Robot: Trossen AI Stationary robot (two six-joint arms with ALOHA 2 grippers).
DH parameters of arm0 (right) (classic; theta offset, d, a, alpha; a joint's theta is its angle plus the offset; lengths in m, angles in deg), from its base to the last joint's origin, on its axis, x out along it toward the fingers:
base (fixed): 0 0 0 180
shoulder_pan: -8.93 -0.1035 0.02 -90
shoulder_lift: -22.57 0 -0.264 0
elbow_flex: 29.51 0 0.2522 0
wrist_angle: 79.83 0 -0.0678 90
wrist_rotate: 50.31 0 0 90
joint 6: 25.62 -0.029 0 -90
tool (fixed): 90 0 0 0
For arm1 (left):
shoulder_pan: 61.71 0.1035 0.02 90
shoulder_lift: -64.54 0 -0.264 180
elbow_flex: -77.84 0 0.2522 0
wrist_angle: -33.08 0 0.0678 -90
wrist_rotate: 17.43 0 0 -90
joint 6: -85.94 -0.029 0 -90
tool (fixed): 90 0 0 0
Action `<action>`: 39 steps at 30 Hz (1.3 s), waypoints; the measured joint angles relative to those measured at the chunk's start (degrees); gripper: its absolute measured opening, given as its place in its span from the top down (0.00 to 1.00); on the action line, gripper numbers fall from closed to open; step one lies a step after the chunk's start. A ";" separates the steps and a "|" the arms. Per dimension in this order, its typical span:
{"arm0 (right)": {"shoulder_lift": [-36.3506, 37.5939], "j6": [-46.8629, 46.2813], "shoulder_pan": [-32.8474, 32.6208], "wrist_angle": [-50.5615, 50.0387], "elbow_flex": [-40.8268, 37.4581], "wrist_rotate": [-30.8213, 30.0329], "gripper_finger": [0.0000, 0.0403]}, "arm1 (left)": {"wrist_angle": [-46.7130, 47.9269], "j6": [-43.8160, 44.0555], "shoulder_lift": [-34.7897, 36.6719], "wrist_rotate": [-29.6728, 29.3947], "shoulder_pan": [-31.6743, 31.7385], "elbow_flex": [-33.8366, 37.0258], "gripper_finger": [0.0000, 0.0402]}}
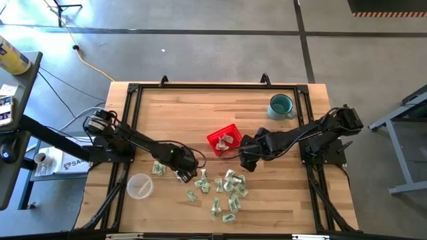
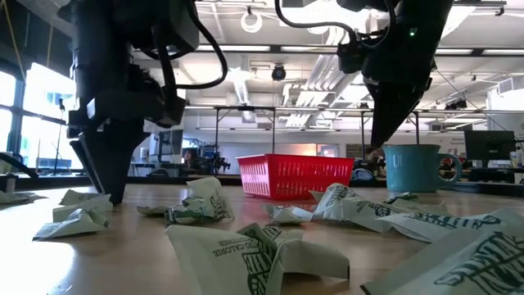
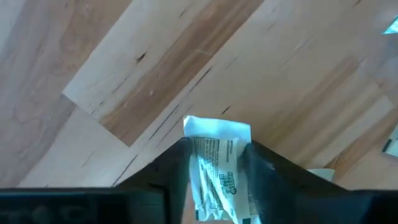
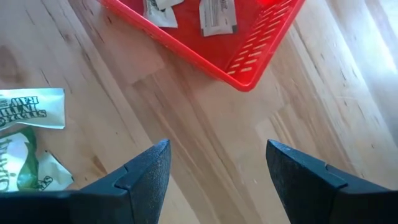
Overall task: Pick and place items into bin
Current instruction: Put the stevia packet into the red bin
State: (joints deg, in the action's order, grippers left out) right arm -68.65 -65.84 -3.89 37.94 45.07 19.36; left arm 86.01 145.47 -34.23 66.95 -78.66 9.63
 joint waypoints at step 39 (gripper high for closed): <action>7.65 -17.39 -8.54 -16.54 -0.26 -12.30 0.37 | -4.02 -35.83 -6.31 3.34 21.09 -23.55 0.40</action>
State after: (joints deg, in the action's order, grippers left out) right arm -61.01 -83.23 -12.43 21.40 44.81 7.07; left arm 82.00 109.64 -40.54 70.29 -57.57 -13.92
